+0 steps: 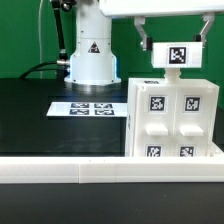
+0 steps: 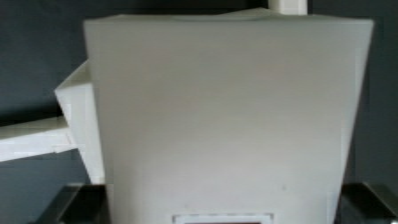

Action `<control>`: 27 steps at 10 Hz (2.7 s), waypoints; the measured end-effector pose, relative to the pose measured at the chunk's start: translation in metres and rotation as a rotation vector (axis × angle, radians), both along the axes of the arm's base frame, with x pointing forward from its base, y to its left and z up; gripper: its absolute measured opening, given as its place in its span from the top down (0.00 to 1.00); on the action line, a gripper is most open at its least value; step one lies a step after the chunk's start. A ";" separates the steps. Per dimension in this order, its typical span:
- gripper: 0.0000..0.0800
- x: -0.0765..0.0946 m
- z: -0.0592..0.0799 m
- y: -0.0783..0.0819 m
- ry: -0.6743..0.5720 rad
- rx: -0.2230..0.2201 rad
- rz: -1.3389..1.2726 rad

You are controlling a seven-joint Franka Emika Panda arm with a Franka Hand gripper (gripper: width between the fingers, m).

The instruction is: Assemble cabinet

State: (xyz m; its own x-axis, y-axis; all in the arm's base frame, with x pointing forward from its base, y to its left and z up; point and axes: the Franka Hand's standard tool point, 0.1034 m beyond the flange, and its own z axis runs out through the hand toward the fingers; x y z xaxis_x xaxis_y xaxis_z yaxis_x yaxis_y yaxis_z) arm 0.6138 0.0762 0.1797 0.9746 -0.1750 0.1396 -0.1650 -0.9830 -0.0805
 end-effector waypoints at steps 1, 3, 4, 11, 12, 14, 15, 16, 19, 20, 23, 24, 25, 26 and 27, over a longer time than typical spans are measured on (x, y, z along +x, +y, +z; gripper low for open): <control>0.30 0.000 0.000 0.000 -0.002 0.000 0.000; 0.30 0.000 0.000 0.000 -0.001 0.006 -0.007; 0.30 -0.001 0.000 -0.001 -0.003 0.023 -0.033; 0.30 -0.003 0.000 0.000 -0.001 0.031 -0.056; 0.30 -0.003 0.000 0.000 -0.001 0.031 -0.056; 0.30 -0.004 0.000 0.001 -0.016 0.041 -0.083; 0.30 -0.007 0.000 0.002 -0.022 0.051 -0.102; 0.30 -0.007 0.000 0.003 -0.022 0.052 -0.104; 0.30 -0.006 0.000 -0.001 -0.024 0.050 -0.110; 0.30 -0.006 0.000 -0.001 -0.024 0.050 -0.110; 0.30 -0.008 -0.001 -0.004 -0.026 0.061 -0.106; 0.30 -0.010 -0.001 -0.002 -0.033 0.061 -0.101; 0.30 -0.011 -0.001 0.001 -0.045 0.040 -0.049; 0.30 -0.012 -0.003 0.004 -0.044 0.024 -0.016; 0.30 -0.012 -0.004 0.002 -0.042 0.025 -0.021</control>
Offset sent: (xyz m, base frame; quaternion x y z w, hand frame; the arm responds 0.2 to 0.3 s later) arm -0.0184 -0.0014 -0.0081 0.0554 -0.0310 0.0832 0.9945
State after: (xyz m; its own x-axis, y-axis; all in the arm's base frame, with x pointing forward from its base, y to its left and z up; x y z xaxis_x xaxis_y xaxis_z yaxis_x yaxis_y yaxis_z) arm 0.6019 0.0778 0.1757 0.9639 -0.1997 0.1761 -0.1819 -0.9769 -0.1122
